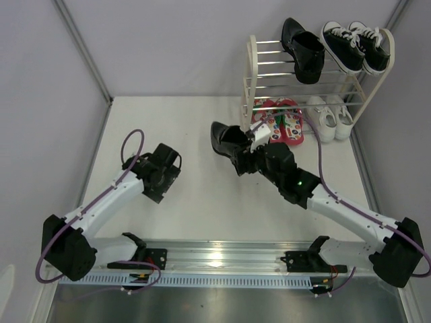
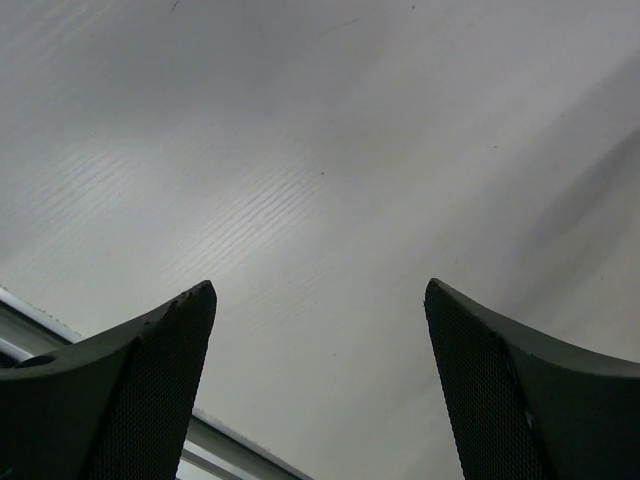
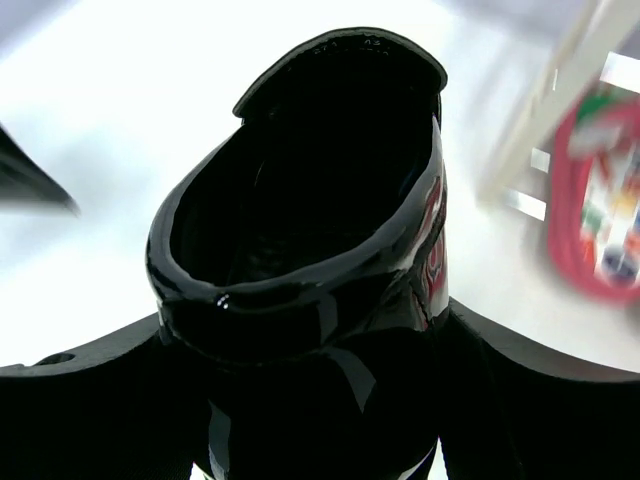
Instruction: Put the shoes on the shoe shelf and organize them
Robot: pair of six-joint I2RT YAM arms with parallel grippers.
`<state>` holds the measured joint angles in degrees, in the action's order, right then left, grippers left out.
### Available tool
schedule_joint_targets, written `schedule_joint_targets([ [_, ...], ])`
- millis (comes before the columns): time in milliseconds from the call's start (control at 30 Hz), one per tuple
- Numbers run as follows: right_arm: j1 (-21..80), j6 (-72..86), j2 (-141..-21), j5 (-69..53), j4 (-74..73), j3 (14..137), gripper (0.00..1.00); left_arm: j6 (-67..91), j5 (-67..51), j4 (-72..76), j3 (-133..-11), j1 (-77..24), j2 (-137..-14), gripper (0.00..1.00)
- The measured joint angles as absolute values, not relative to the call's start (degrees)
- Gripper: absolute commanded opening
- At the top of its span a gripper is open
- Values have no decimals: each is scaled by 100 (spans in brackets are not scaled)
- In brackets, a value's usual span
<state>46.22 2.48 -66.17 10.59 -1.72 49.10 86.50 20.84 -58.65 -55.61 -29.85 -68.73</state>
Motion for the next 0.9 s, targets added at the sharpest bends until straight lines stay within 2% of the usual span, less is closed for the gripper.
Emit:
schedule_joint_targets([
  [433, 4630, -517, -6337, 961, -156, 6311, 0, 8429, 1776, -5450, -5227, -2971, -7039, 86],
  [600, 4563, -1149, -6552, 1052, -16, 7266, 0, 8329, 1662, -5258, -5218, -2969, -7111, 85],
  [900, 3208, -1129, -7863, 915, 228, 9345, 0, 8132, 1498, -5070, -5216, -2969, -7286, 86],
])
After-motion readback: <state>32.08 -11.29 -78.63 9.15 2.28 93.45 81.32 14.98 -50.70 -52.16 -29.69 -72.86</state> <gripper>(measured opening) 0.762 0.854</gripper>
